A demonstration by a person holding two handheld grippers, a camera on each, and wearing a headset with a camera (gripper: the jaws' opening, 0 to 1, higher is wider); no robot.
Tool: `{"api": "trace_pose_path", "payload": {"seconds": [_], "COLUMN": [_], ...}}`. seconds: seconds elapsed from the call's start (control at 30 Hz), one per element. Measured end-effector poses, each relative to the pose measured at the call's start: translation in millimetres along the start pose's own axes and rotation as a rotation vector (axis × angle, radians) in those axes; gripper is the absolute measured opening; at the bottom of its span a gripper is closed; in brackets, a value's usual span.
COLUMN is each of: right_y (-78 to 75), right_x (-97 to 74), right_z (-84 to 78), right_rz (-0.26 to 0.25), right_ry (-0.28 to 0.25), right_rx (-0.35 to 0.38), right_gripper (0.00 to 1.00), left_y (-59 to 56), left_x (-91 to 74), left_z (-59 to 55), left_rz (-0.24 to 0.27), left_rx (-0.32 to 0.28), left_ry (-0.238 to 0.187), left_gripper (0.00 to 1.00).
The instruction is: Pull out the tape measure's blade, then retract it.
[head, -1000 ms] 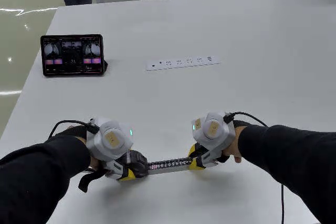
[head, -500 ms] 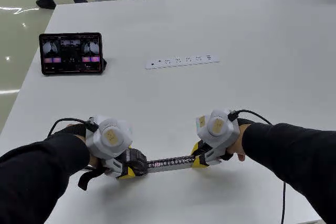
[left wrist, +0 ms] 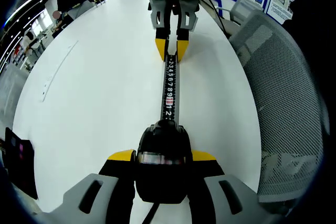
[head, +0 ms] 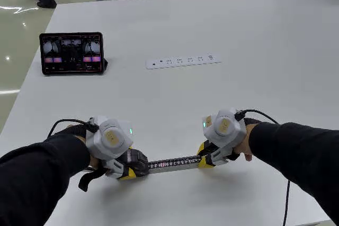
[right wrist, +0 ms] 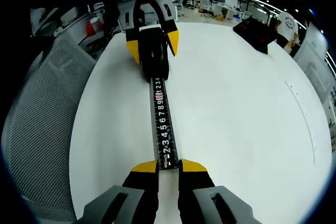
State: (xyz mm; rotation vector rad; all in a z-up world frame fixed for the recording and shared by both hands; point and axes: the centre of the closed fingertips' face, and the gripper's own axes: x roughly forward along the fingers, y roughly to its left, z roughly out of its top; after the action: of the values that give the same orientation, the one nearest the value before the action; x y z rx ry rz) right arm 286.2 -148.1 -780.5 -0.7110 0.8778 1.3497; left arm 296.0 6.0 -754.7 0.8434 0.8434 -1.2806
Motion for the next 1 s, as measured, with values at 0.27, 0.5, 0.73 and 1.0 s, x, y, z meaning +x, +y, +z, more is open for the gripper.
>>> {"api": "trace_pose_path", "payload": {"seconds": [0.27,0.5,0.73,1.0], "right_y": [-1.7,-2.3,-1.8,-1.8], "right_x": [-4.3,-8.3,-12.7,-14.9], "right_z": [-7.0,-12.6,-17.9,-23.4], "right_rz": [0.000,-0.002,-0.001,0.001], "right_ry": [0.003,0.010,0.013,0.015], "right_rx": [0.007,0.009,0.016,0.021], "right_gripper": [0.09,0.09,0.09,0.09], "left_y": [0.3,0.4,0.5,0.4], "left_x": [0.2,0.8,1.1,0.6], "left_z": [0.4,0.5,0.6,1.4], "left_rz": [0.002,0.002,0.000,-0.003], "left_rx": [0.001,-0.002,-0.001,-0.005], "left_ry": [0.001,0.000,-0.001,-0.009], "left_gripper": [0.33,0.33,0.33,0.33]}}
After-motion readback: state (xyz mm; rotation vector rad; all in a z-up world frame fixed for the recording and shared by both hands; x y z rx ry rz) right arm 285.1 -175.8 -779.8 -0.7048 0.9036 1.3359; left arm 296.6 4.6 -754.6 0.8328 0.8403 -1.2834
